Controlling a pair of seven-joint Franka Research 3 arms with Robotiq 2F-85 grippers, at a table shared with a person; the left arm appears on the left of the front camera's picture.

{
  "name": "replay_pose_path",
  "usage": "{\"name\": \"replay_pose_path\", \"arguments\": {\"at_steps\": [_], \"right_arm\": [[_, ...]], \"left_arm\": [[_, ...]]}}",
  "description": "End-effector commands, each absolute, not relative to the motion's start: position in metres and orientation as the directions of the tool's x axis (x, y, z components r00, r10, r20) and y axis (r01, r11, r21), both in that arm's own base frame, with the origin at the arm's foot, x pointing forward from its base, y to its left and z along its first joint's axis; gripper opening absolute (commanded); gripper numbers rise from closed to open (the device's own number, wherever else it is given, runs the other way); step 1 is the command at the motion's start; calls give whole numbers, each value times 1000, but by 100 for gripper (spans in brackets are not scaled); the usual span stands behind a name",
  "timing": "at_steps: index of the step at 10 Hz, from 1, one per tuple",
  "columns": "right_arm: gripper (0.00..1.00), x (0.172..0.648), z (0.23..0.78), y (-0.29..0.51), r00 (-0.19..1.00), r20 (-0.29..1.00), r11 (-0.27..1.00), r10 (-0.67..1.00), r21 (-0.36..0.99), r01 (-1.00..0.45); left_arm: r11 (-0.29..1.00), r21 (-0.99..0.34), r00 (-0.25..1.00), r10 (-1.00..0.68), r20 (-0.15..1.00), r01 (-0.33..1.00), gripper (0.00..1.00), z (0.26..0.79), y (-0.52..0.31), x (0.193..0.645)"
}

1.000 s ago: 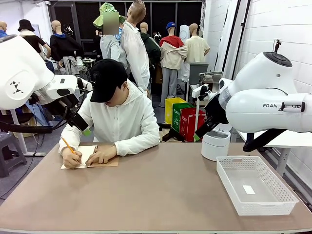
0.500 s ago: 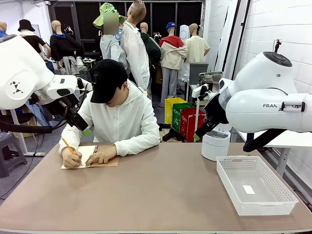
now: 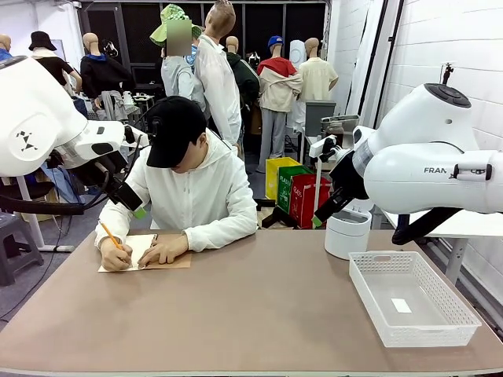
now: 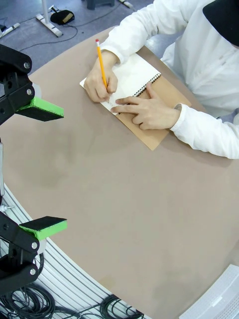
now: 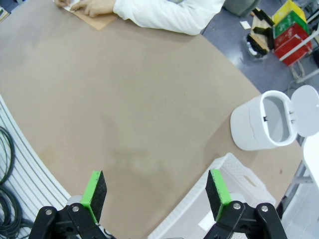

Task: Sort the paper based on its condition.
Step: If a person hands you a paper, place it in the Organizing basket , and if it's crumpled, put it in the Trash can.

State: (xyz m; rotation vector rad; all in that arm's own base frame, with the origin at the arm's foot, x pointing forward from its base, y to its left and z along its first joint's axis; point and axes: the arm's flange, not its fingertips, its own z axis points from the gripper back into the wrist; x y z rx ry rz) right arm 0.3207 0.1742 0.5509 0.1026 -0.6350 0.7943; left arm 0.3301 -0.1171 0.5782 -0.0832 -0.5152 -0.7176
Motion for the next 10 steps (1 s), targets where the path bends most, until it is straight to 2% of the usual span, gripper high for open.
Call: {"name": "replay_pose_path", "arguments": {"at_steps": [1,10], "right_arm": [[100,321,551,174,526,568,705,633,-142,-695],[100,321,551,174,526,568,705,633,-142,-695]], "left_arm": [[746,89,627,-612,483,660,100,579,-117,329],[746,89,627,-612,483,660,100,579,-117,329]]}}
